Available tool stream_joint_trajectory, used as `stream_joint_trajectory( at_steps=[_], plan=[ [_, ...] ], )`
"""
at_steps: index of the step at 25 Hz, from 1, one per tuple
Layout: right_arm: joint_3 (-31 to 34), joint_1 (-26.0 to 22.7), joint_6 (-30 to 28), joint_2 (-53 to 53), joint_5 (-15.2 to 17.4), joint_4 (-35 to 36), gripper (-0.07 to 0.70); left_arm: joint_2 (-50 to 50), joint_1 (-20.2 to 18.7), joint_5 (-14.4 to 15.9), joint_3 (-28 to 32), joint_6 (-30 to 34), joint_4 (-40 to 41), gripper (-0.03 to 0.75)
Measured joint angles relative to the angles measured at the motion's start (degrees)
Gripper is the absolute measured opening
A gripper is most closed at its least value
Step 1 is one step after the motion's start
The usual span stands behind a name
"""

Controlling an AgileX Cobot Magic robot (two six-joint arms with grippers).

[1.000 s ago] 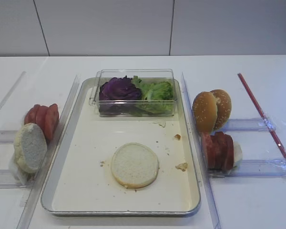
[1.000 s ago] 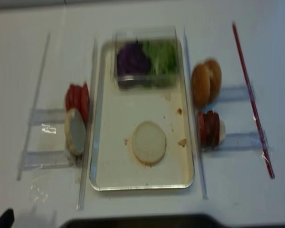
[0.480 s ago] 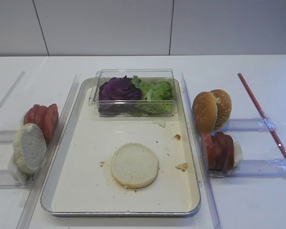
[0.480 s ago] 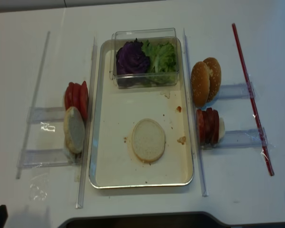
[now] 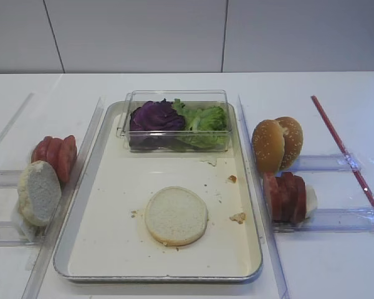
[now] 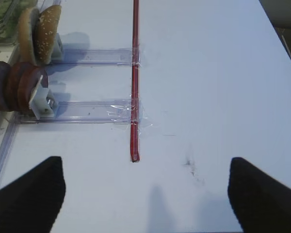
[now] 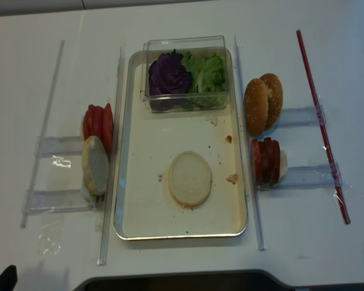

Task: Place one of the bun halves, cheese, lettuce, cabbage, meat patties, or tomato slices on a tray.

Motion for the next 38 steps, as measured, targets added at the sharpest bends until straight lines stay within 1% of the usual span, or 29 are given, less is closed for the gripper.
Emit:
stream_joint_trajectory(
  at_steps=[6, 12, 15, 25, 27, 30, 32, 34, 38],
  plan=[
    [0.0, 0.0, 0.0, 0.0, 0.0, 0.0, 0.699, 0.0, 0.4, 0.0, 0.0, 0.0, 0.0, 0.377],
    [0.0, 0.0, 0.0, 0.0, 0.0, 0.0, 0.699, 0.0, 5.2, 0.0, 0.0, 0.0, -0.1, 0.377],
    [0.0, 0.0, 0.1, 0.0, 0.0, 0.0, 0.699, 0.0, 5.7, 0.0, 0.0, 0.0, -0.1, 0.377],
    [0.0, 0.0, 0.2, 0.0, 0.1, 0.0, 0.699, 0.0, 5.7, 0.0, 0.0, 0.0, -0.1, 0.385],
    [0.0, 0.0, 0.2, 0.0, 0.1, 0.0, 0.699, 0.0, 5.7, 0.0, 0.0, 0.0, -0.1, 0.441],
    [0.0, 0.0, 0.2, 0.0, 0.1, 0.0, 0.699, 0.0, 5.7, 0.0, 0.0, 0.0, -0.1, 0.565],
    [0.0, 0.0, 0.2, 0.0, 0.1, 0.0, 0.699, 0.0, 5.7, 0.0, 0.0, 0.0, -0.1, 0.614],
    [0.0, 0.0, 0.2, 0.0, 0.1, 0.1, 0.699, 0.0, 5.7, 0.0, 0.0, 0.0, -0.1, 0.635],
    [0.0, 0.0, 0.2, 0.0, 0.1, 0.1, 0.699, 0.0, 5.7, 0.0, 0.0, 0.0, -0.1, 0.645]
  ],
)
